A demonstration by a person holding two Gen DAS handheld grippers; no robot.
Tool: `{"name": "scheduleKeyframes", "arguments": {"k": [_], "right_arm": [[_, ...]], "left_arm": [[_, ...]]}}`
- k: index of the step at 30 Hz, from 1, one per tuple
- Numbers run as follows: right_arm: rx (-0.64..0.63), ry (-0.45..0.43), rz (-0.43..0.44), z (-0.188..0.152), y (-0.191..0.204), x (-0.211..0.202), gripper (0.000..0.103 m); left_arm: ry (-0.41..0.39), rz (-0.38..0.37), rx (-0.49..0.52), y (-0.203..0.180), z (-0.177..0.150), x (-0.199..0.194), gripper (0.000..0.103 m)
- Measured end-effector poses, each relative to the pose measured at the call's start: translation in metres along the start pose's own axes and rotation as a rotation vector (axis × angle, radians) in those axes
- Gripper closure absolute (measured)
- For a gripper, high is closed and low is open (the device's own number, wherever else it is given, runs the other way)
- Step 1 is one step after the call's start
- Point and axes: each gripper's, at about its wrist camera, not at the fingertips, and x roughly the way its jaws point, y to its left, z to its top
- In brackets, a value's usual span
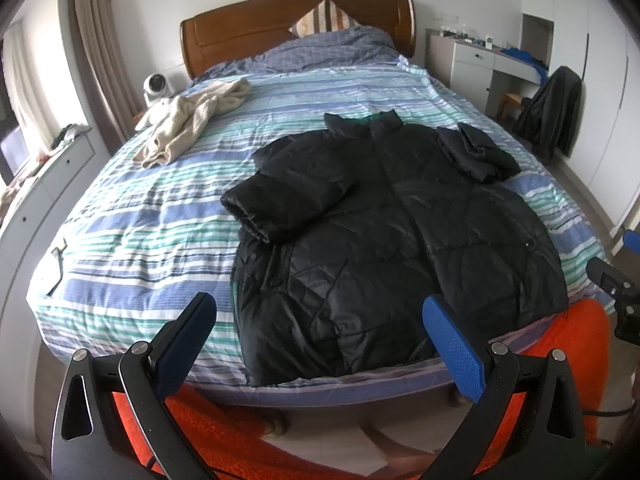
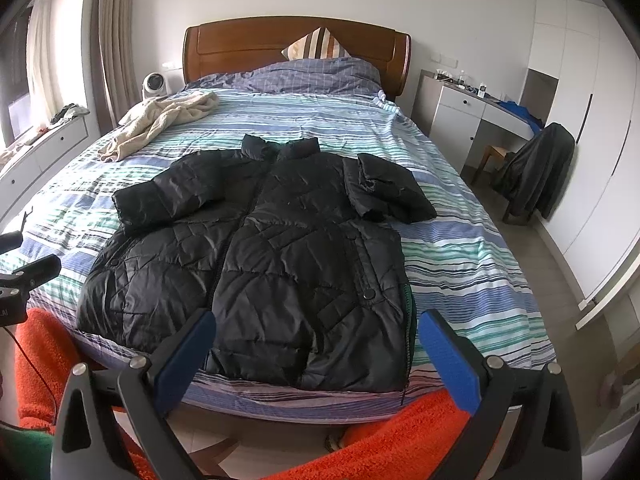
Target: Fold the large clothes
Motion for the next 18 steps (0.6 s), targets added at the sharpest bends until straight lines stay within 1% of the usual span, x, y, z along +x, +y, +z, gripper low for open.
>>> {"name": "scheduleKeyframes", "arguments": {"k": [10, 18], "right_arm": [[0.0, -0.003, 0.001, -0.0006, 0.0004, 0.0001, 0.0], [-0.023, -0.031, 0.024, 0.0, 0.0034, -0.0051, 0.0]], "left_arm": [[-0.001, -0.001, 0.0, -0.0003, -0.0005, 0.0001, 0.0], [-0.001, -0.002, 0.001, -0.0011, -0.001, 0.0004, 0.0]]}}
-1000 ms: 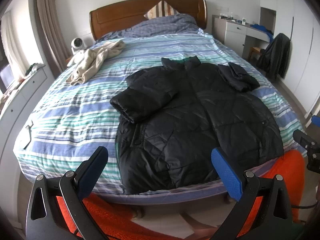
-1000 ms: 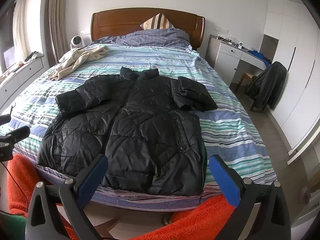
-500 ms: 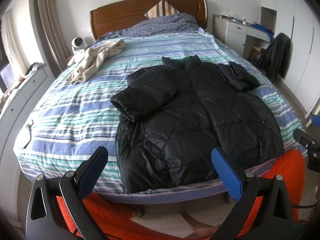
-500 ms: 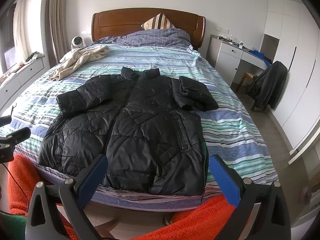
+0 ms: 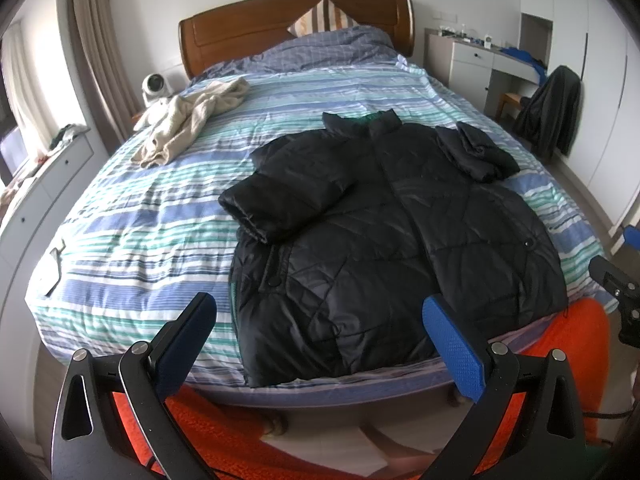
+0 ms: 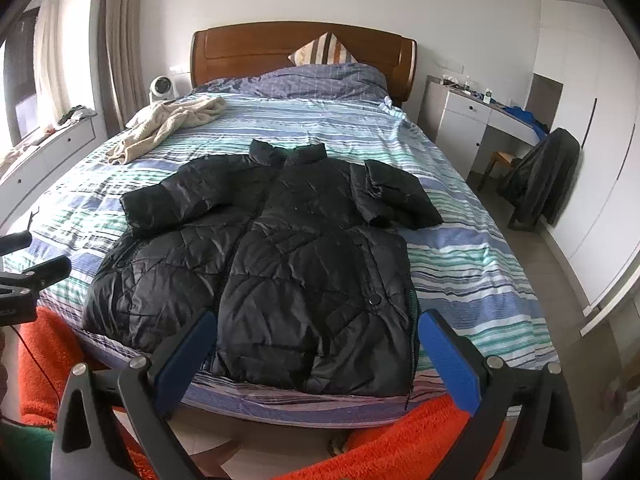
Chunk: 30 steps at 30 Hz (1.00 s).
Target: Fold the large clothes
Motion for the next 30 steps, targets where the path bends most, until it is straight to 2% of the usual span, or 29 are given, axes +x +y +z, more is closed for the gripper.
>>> {"name": "scheduleKeyframes", "arguments": {"k": [6, 9, 12, 14, 15, 16, 17, 19, 21, 23, 25, 27, 30], "right_arm": [[-0.013, -0.032, 0.014, 0.001, 0.0, -0.004, 0.0], [-0.049, -0.147, 0.005, 0.007, -0.01, -0.015, 0.0], [-0.06, -0.273, -0.039, 0.029, -0.038, -0.018, 0.0], [-0.037, -0.327, -0.012, 0.049, -0.063, -0.009, 0.0], [-0.038, -0.332, 0.038, 0.064, -0.077, 0.006, 0.0], [-0.061, -0.314, 0.09, 0.078, -0.087, 0.029, 0.0], [-0.079, -0.288, 0.106, 0.087, -0.091, 0.046, 0.0], [-0.159, -0.157, 0.059, 0.109, -0.098, 0.111, 0.0], [-0.226, -0.073, 0.018, 0.122, -0.098, 0.163, 0.0], [-0.287, -0.024, 0.032, 0.131, -0.096, 0.213, 0.0], [-0.329, 0.073, 0.055, 0.141, -0.093, 0.274, 0.001], [-0.291, 0.131, 0.049, 0.143, -0.094, 0.318, 0.002], [-0.245, 0.171, 0.026, 0.143, -0.103, 0.369, 0.006]], "left_arm": [[0.005, 0.001, -0.003, 0.0, -0.001, 0.002, 0.0], [0.01, 0.004, -0.005, 0.0, -0.002, 0.004, 0.0], [0.007, 0.006, -0.006, 0.001, -0.001, 0.005, 0.0], [0.002, 0.011, -0.009, 0.002, -0.001, 0.004, 0.0], [-0.001, 0.014, -0.014, 0.003, -0.002, 0.004, 0.0], [0.0, 0.014, -0.018, 0.004, -0.003, 0.004, 0.0], [0.002, 0.015, -0.024, 0.005, -0.003, 0.004, 0.0], [0.009, 0.02, -0.03, 0.007, -0.005, 0.006, 0.0], [0.019, 0.034, -0.035, 0.011, -0.006, 0.008, 0.0], [0.033, 0.047, -0.044, 0.015, -0.008, 0.012, 0.0], [0.048, 0.054, -0.056, 0.019, -0.008, 0.016, 0.0], [0.061, 0.066, -0.069, 0.023, -0.009, 0.019, 0.0], [0.082, 0.091, -0.081, 0.029, -0.01, 0.024, 0.0]]}}
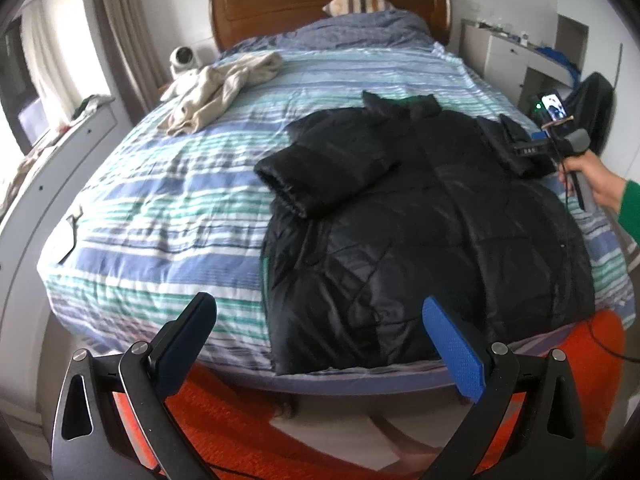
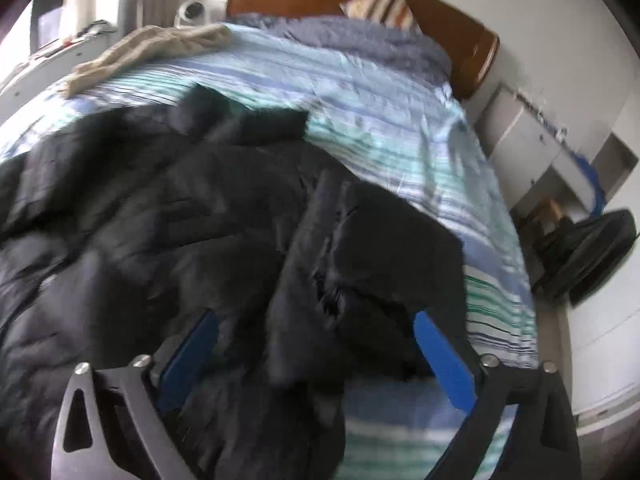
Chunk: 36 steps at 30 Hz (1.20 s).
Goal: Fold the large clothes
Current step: 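Grasp the jacket sleeve with the right tool and pull it outward flat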
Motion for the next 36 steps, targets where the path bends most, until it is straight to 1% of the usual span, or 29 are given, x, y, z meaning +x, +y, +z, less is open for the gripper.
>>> {"name": "scheduleKeyframes", "arguments": {"k": [1, 2, 3, 5, 6, 7, 8, 11, 12, 14, 15, 16, 19, 20, 21, 23, 25, 26, 28, 29, 30, 31, 33, 34, 36], "right_arm": [[0.011, 0.007, -0.01, 0.0, -0.004, 0.008, 0.006], [0.041, 0.02, -0.02, 0.0, -0.013, 0.02, 0.012], [0.077, 0.028, 0.004, -0.002, -0.021, 0.024, 0.032], [0.182, 0.024, 0.092, -0.005, -0.042, 0.024, 0.054], [0.218, 0.003, 0.098, -0.011, -0.052, 0.014, 0.073], [0.233, -0.016, 0.085, -0.014, -0.057, 0.004, 0.083], [0.258, -0.054, 0.073, -0.02, -0.067, -0.015, 0.087], [0.338, -0.154, 0.048, -0.033, -0.097, -0.07, 0.089], [0.391, -0.209, 0.031, -0.043, -0.117, -0.102, 0.089], [0.462, -0.268, -0.001, -0.053, -0.148, -0.137, 0.089], [0.513, -0.315, -0.026, -0.067, -0.17, -0.167, 0.089], [0.545, -0.342, -0.054, -0.077, -0.187, -0.186, 0.089], [0.616, -0.374, -0.136, -0.101, -0.227, -0.222, 0.089], [0.65, -0.373, -0.177, -0.117, -0.244, -0.233, 0.089], [0.677, -0.364, -0.196, -0.126, -0.253, -0.235, 0.089], [0.757, -0.317, -0.217, -0.154, -0.276, -0.23, 0.089], [0.798, -0.275, -0.259, -0.177, -0.287, -0.22, 0.089], [0.824, -0.241, -0.295, -0.194, -0.292, -0.21, 0.09], [0.874, -0.197, -0.333, -0.219, -0.299, -0.194, 0.095], [0.904, -0.165, -0.366, -0.236, -0.303, -0.185, 0.101], [0.926, -0.139, -0.388, -0.25, -0.308, -0.178, 0.102], [0.947, -0.115, -0.389, -0.263, -0.313, -0.17, 0.102], [1.016, -0.068, -0.331, -0.293, -0.316, -0.15, 0.101], [1.046, -0.07, -0.302, -0.302, -0.317, -0.146, 0.101], [1.094, -0.09, -0.257, -0.314, -0.312, -0.146, 0.093]], "left_arm": [[0.008, 0.009, -0.003, 0.002, 0.0, 0.002, 0.0], [0.018, 0.019, -0.008, 0.004, -0.001, 0.004, 0.0], [0.024, 0.026, -0.014, 0.006, -0.002, 0.006, 0.0], [0.037, 0.028, -0.032, 0.01, -0.001, 0.01, 0.0], [0.046, 0.024, -0.041, 0.012, -0.001, 0.014, 0.0], [0.055, 0.019, -0.046, 0.012, 0.0, 0.016, 0.0], [0.066, 0.008, -0.048, 0.012, 0.001, 0.021, 0.0], [0.064, -0.019, -0.023, 0.004, 0.007, 0.024, 0.001], [0.051, -0.022, -0.007, 0.0, 0.009, 0.023, 0.001], [0.024, -0.028, 0.015, -0.007, 0.013, 0.019, 0.001], [0.013, -0.034, 0.022, -0.01, 0.014, 0.017, 0.0], [0.009, -0.042, 0.027, -0.013, 0.015, 0.016, 0.0], [0.017, -0.064, 0.039, -0.019, 0.015, 0.017, 0.001], [0.021, -0.069, 0.046, -0.022, 0.015, 0.017, 0.001], [0.023, -0.072, 0.054, -0.024, 0.015, 0.017, 0.001], [0.022, -0.074, 0.068, -0.029, 0.016, 0.016, 0.001], [0.011, -0.07, 0.082, -0.033, 0.017, 0.013, 0.001], [0.003, -0.066, 0.087, -0.034, 0.018, 0.009, 0.001], [-0.012, -0.055, 0.09, -0.033, 0.018, 0.005, 0.001], [-0.016, -0.047, 0.089, -0.032, 0.018, 0.003, 0.001], [-0.016, -0.043, 0.086, -0.03, 0.019, 0.004, 0.001], [-0.009, -0.04, 0.082, -0.028, 0.019, 0.005, 0.001], [0.008, -0.037, 0.078, -0.026, 0.018, 0.009, 0.0], [0.013, -0.035, 0.077, -0.026, 0.018, 0.01, 0.0], [0.017, -0.036, 0.076, -0.027, 0.018, 0.012, 0.001]]}}
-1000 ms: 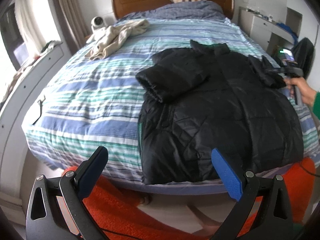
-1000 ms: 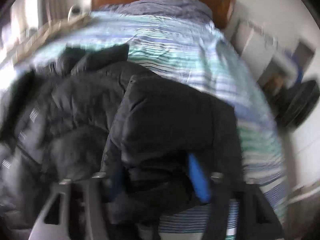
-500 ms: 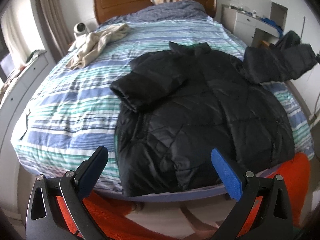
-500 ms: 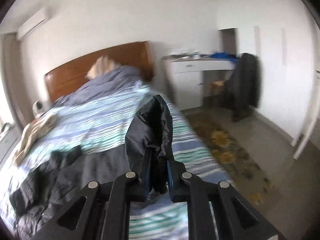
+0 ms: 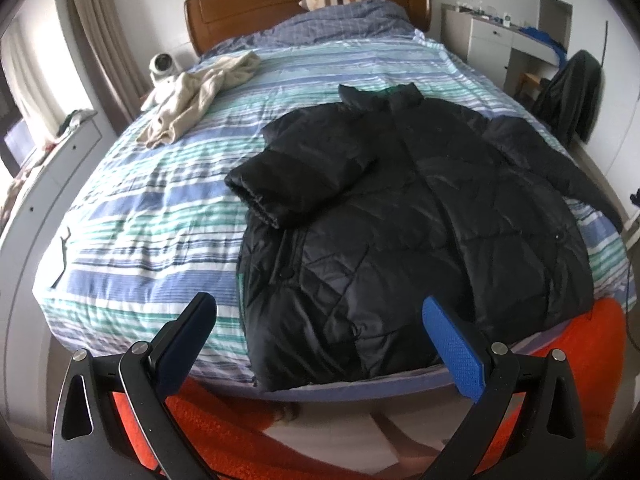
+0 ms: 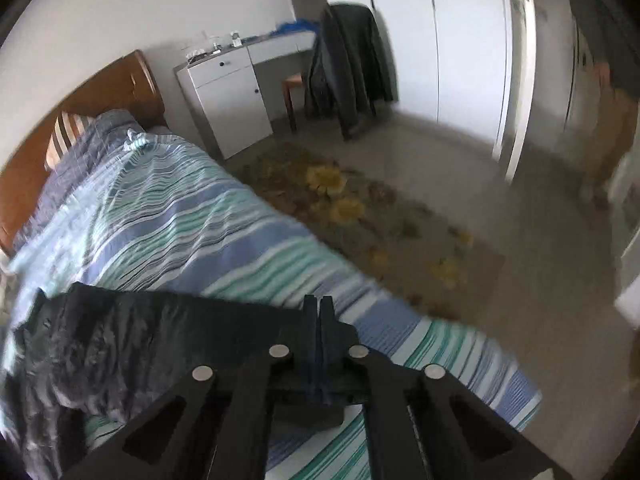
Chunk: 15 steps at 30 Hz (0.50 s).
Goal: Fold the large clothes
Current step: 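Grasp the jacket sleeve with the right tool and pull it outward flat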
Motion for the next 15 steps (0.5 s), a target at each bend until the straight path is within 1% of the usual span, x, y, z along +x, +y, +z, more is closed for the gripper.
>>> {"name": "scheduleKeyframes", "arguments": {"k": [1, 2, 3, 4, 5, 7, 8, 10, 12, 13, 14, 15], "right_arm": [[0.015, 0.001, 0.015, -0.006, -0.002, -0.001, 0.084], [0.06, -0.002, 0.049, -0.011, -0.007, -0.004, 0.054], [0.098, -0.008, 0.065, -0.016, -0.012, -0.008, 0.032], [0.157, -0.006, 0.084, -0.022, -0.019, -0.013, 0.03], [0.213, 0.018, 0.108, -0.028, -0.023, -0.013, 0.03], [0.303, 0.078, 0.182, -0.039, -0.028, -0.009, 0.03], [0.366, 0.125, 0.214, -0.049, -0.029, -0.004, 0.03], [0.444, 0.186, 0.262, -0.063, -0.029, 0.008, 0.03], [0.514, 0.24, 0.269, -0.075, -0.03, 0.026, 0.03], [0.551, 0.257, 0.27, -0.08, -0.03, 0.035, 0.03], [0.604, 0.253, 0.281, -0.086, -0.033, 0.044, 0.03], [0.661, 0.221, 0.29, -0.089, -0.037, 0.051, 0.031]], "left_arm": [[-0.001, -0.002, 0.001, -0.001, 0.0, 0.0, 0.001], [-0.004, -0.005, 0.005, -0.003, 0.0, 0.0, 0.0], [-0.005, -0.007, 0.008, -0.004, 0.0, -0.001, 0.0], [-0.006, -0.008, 0.012, -0.006, 0.0, -0.001, 0.0], [-0.006, -0.009, 0.018, -0.008, -0.001, 0.0, 0.001], [-0.002, -0.014, 0.023, -0.01, -0.001, 0.001, 0.0], [0.0, -0.017, 0.025, -0.011, -0.001, 0.001, 0.0], [0.003, -0.021, 0.028, -0.011, -0.001, 0.003, 0.0], [0.002, -0.022, 0.031, -0.012, 0.0, 0.002, 0.001], [-0.002, -0.02, 0.033, -0.013, 0.0, 0.001, 0.0], [-0.007, -0.017, 0.034, -0.013, 0.0, -0.001, 0.0], [-0.01, -0.014, 0.033, -0.013, -0.001, -0.002, 0.0]]}}
